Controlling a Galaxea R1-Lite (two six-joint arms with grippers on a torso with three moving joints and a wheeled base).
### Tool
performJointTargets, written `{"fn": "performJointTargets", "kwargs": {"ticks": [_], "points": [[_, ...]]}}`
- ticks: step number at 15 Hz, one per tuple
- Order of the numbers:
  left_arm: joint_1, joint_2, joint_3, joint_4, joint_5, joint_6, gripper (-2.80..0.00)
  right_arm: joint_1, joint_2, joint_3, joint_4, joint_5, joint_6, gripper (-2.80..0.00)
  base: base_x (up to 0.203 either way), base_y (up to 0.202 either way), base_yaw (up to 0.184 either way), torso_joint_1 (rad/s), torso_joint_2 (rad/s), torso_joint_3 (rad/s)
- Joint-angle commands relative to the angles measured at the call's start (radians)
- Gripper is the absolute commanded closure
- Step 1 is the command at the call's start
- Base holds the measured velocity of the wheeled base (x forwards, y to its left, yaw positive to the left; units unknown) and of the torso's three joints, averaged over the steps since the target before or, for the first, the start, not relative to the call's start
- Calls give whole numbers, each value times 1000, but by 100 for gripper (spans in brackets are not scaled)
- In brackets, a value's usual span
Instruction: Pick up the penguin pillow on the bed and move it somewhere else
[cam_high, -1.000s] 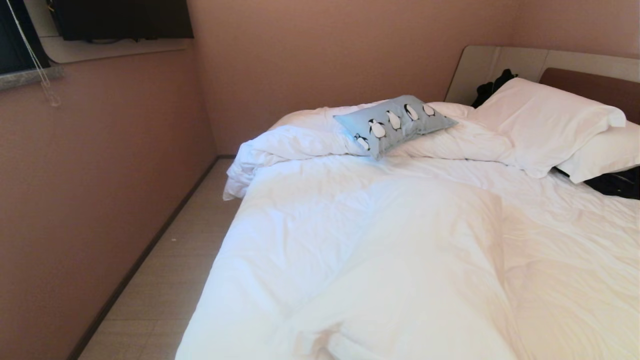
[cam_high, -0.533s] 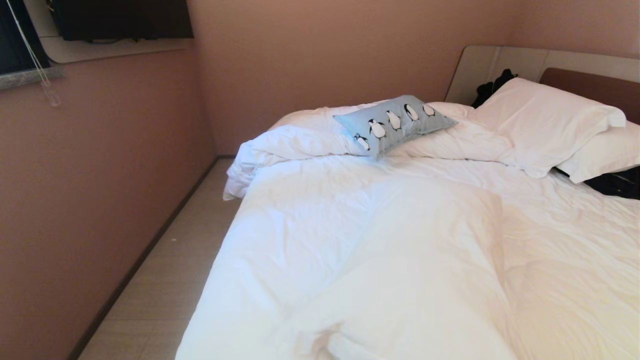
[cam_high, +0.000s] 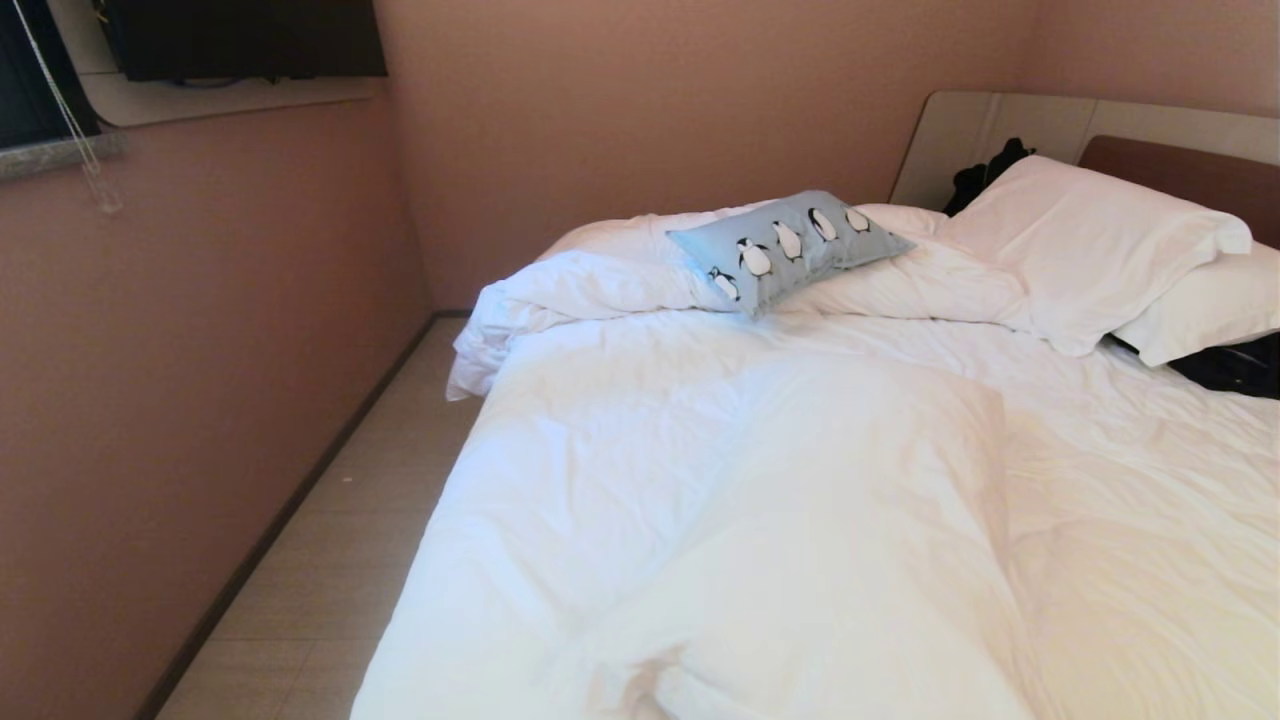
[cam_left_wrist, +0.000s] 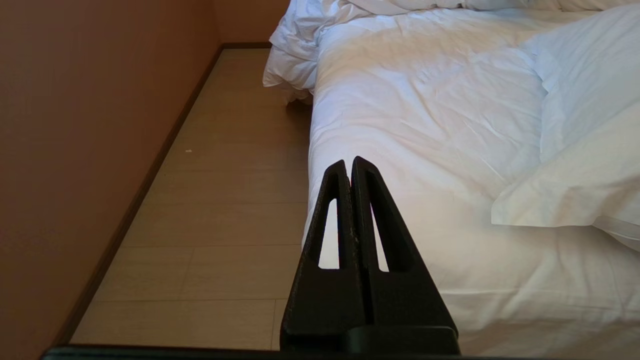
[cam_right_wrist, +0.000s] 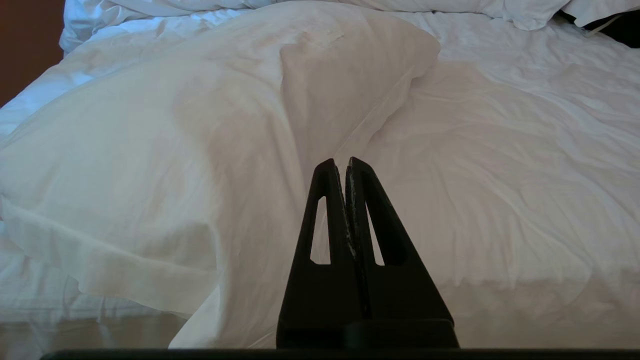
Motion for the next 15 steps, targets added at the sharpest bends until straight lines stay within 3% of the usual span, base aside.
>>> {"fn": "performJointTargets", "kwargs": {"ticks": [1,15], "points": [[0,0,1,0,1,-1,0,0,0,0,0,0,0,0,0,0,0,0,0,0],[0,0,0,0,1,-1,0,0,0,0,0,0,0,0,0,0,0,0,0,0]]}}
